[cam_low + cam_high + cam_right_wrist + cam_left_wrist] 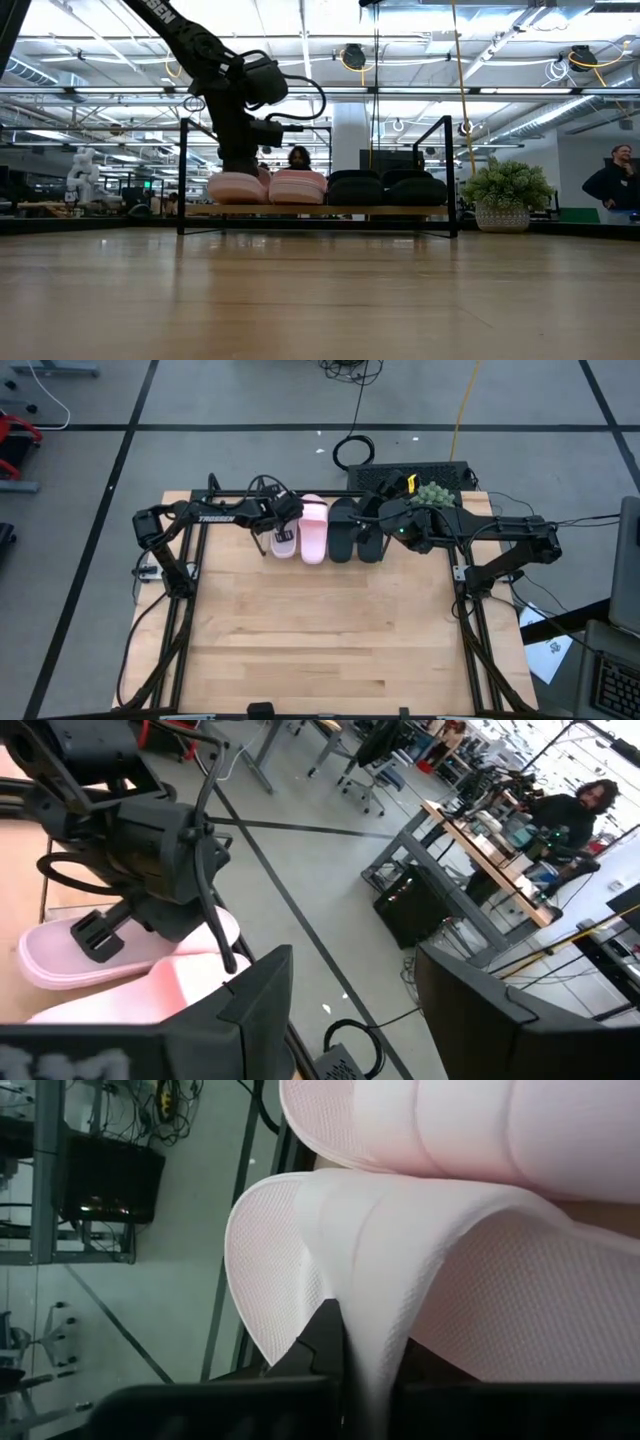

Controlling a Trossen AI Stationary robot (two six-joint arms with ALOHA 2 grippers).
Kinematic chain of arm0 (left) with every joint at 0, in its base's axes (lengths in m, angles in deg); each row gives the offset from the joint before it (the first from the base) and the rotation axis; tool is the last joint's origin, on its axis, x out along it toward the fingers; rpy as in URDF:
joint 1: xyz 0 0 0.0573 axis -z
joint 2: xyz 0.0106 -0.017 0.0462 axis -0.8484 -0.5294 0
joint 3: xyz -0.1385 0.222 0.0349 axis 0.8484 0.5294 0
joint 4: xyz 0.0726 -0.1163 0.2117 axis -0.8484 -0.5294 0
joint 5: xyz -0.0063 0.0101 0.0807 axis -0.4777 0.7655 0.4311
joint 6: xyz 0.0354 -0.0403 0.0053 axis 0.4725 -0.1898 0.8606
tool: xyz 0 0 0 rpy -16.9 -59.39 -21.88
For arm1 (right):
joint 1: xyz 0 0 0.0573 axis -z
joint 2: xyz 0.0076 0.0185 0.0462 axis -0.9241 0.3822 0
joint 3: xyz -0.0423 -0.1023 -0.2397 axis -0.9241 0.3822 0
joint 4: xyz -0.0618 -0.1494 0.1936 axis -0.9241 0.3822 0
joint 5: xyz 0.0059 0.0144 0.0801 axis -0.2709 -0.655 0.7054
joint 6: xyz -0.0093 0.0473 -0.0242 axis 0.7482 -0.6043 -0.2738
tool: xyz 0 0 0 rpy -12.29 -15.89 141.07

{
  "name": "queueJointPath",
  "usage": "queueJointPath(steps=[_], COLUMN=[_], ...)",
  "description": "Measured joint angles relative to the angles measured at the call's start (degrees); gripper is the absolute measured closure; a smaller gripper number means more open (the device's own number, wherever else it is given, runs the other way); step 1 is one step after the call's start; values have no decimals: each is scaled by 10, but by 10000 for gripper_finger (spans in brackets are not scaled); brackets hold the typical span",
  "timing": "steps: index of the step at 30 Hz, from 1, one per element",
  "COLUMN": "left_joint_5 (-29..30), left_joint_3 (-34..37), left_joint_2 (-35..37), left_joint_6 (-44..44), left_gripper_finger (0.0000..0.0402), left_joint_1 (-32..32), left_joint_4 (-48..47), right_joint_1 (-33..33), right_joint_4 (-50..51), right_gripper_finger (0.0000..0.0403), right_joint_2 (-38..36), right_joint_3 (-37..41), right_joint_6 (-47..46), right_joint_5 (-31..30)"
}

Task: Pick and place slides into the shelf
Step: Put the left pink slide on the shelf

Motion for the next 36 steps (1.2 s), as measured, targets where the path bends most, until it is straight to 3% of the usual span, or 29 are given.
queueJointPath(steps=[36], left_joint_5=[29], left_joint_3=[0], left_joint_2=[0], left_joint_6=[0], left_gripper_finger=[390], left_joint_1=[20], left_joint_4=[-33], right_joint_1=[0], right_joint_4=[8], right_gripper_finger=[202], right_joint_2=[0], right_joint_3=[0], right_joint_6=[2], right_joint_5=[-1])
